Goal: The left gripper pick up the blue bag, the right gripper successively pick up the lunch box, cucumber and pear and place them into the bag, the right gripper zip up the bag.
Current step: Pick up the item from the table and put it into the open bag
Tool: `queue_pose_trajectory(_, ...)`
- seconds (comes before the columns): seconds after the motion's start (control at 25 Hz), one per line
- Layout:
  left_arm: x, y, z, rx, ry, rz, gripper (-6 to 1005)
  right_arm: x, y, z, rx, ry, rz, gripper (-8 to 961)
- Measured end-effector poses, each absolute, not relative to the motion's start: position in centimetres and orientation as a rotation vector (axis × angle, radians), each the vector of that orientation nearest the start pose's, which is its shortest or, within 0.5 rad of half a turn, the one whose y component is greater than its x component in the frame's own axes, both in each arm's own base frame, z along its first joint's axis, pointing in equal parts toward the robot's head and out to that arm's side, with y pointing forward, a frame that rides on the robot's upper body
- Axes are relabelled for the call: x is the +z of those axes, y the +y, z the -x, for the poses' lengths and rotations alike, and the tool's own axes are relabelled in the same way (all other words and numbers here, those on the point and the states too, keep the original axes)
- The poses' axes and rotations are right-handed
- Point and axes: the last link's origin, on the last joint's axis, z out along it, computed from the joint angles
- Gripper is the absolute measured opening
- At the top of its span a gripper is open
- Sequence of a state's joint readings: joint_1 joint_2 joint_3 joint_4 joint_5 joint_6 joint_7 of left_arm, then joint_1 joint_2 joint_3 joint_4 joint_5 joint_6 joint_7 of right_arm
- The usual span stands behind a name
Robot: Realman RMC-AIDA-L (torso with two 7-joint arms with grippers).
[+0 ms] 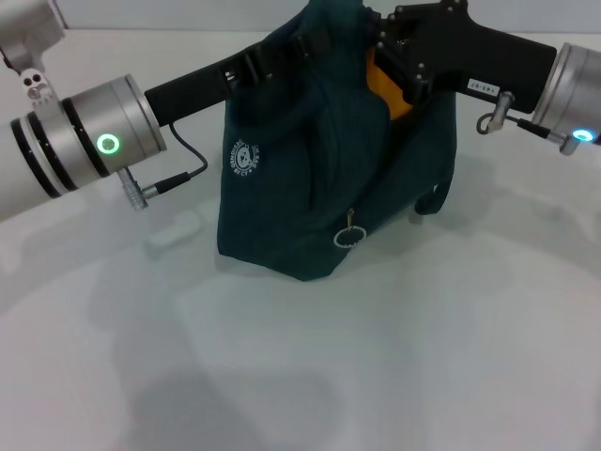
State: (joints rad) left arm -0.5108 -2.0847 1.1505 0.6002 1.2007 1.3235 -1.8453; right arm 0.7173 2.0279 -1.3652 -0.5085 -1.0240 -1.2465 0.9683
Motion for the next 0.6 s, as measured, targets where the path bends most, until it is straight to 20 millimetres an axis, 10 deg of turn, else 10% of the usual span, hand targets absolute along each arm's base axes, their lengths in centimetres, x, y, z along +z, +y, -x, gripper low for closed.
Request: queue_pose_trajectory(0.6, -0.8, 36.0, 20.5, -1.388, -1.305, 2.305, 44, -2.4, 39.0, -14.8, 1.101, 0.092, 2.506, 30)
